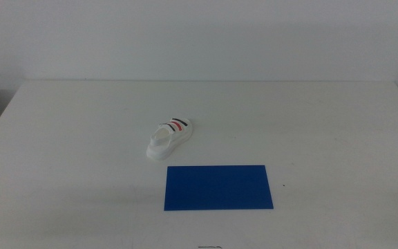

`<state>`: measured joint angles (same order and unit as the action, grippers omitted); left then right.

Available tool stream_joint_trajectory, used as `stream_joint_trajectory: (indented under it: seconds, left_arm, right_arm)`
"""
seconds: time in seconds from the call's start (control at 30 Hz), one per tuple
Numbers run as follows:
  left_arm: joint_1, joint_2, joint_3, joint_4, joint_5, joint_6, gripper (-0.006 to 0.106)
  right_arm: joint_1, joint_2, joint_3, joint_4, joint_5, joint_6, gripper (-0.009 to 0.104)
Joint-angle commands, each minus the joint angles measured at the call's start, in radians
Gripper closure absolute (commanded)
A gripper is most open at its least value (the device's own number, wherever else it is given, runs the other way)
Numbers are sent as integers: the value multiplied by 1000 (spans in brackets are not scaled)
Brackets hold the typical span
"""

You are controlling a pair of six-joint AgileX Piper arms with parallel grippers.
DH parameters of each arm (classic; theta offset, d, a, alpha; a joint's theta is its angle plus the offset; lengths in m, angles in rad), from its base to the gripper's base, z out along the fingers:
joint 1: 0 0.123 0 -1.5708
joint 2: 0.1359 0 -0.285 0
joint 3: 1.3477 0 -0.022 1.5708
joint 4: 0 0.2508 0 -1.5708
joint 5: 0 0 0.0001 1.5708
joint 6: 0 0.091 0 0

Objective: Use one arm to grab the shoe from the table and place it on the mat.

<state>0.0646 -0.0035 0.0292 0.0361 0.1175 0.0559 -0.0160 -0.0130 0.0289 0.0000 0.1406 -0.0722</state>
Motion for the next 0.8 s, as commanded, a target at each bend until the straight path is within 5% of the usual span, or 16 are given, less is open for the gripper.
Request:
stream_joint_trajectory:
  seconds: [0.0,0.27,0.77]
  left_arm:
    - [-4,74,-45,-14,-73,-2,8]
    - [-4,549,-363,-49,-36,0,8]
    - [-17,1110,-1014,-136,634,224,8]
  right_arm:
    - [2,-19,-19,-9,-76,-4,1]
    - [2,-19,-19,-9,-76,-4,1]
    - [2,-19,-19,-9,-76,-4,1]
